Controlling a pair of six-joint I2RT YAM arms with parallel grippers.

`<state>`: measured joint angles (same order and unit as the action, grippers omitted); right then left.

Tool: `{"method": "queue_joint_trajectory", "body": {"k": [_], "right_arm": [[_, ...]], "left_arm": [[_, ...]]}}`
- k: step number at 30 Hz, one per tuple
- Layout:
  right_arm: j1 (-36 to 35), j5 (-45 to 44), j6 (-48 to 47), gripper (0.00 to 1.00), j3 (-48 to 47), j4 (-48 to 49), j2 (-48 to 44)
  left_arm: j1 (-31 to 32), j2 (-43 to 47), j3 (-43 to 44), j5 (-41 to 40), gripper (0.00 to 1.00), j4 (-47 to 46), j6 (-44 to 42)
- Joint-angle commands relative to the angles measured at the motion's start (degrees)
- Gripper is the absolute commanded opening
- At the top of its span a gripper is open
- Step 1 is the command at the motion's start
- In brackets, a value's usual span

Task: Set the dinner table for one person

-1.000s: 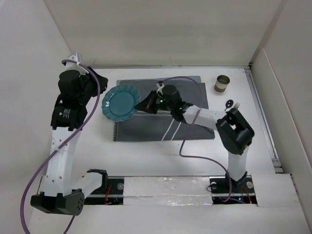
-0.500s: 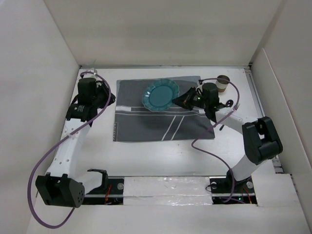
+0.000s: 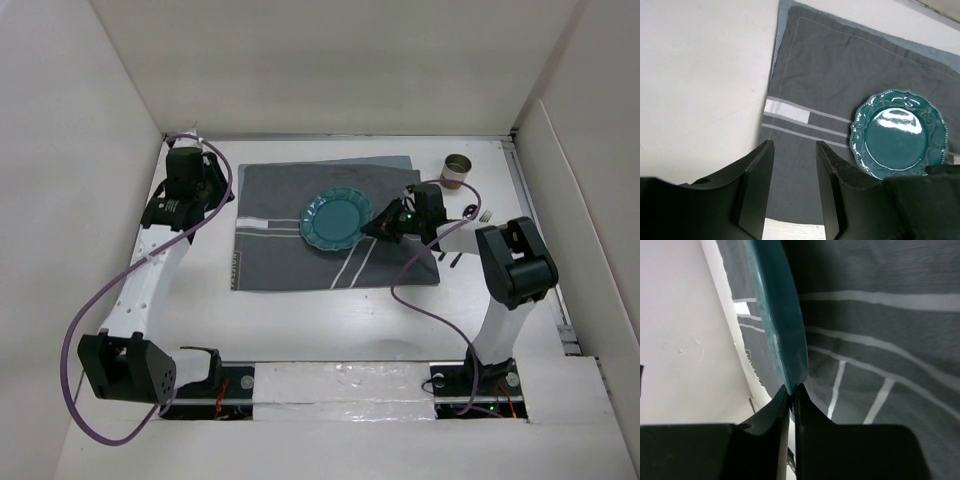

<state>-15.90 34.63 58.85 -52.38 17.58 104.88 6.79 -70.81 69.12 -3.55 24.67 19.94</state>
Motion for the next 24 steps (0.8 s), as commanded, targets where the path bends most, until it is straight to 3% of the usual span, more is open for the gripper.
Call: {"method": "queue_joint_trajectory", "body": {"k": [1,2,5,8,12,13,15,16,18,19,21,22,23,24], "right_arm": [[0.4,2.7,-4.2,0.17,-1.3,2.0,0.2],[0.4,2.0,-5.4,0.33,-1.5,-0.1,0.0],[1.0,-1.6,-11.5,0.58,-3.7,-10.0,-1.3],[2.6,-8.0,-19.1,0.69,-7.5,-22.0,-5.6],[6.1,-13.5,-24.4,0.69,-12.1,-30.0,-10.0],[7.4,-16.1,-26.9,0.67,-15.4,-33.2,-11.5],[11.4,-20.2,-28.3,0.14,-19.3,-35.9,-12.0],[12.7,-24.7,-29.0,0.0,-21.3,-37.5,-11.7],[16.4,-28.7,-29.1,0.0,-26.4,-37.8,-10.7],[17.5,-32.5,-28.9,0.0,-28.1,-38.4,-9.8],[19.1,-36.3,-28.9,0.02,-33.6,-39.4,-6.5],[19.7,-38.4,-29.1,0.13,-35.8,-41.3,-5.1],[20.5,-39.3,-29.4,0.36,-37.8,-41.9,-1.9],[20.5,-40.1,-29.7,0.45,-42.2,-43.1,-0.1]], "left_arm": [[0.3,0.7,3.6,1.3,0.36,-1.5,-0.8],[0.3,0.6,4.2,1.6,0.37,-1.2,-0.9],[0.3,0.5,6.5,2.9,0.38,-1.1,-1.0],[0.3,-1.6,11.7,2.6,0.38,-1.1,-2.4],[0.3,-4.9,19.3,3.2,0.41,-1.8,-2.6],[0.3,-5.4,20.6,6.9,0.42,-2.4,-2.5],[0.3,-7.3,23.6,10.1,0.44,-4.0,-2.2],[2.3,-7.9,24.4,11.3,0.43,-4.3,-2.4],[6.9,-10.4,27.4,7.7,0.26,-4.5,-4.2],[13.1,-11.8,29.1,1.2,0.11,-3.9,-6.0],[18.4,-16.3,34.8,-4.5,0.02,-0.6,-10.5],[20.2,-17.5,36.0,-7.1,0.0,-0.1,-11.1],[21.0,-18.1,36.6,-6.6,0.0,0.0,-11.0],[21.0,-18.2,35.9,-5.4,0.0,-0.8,-10.3]]}}
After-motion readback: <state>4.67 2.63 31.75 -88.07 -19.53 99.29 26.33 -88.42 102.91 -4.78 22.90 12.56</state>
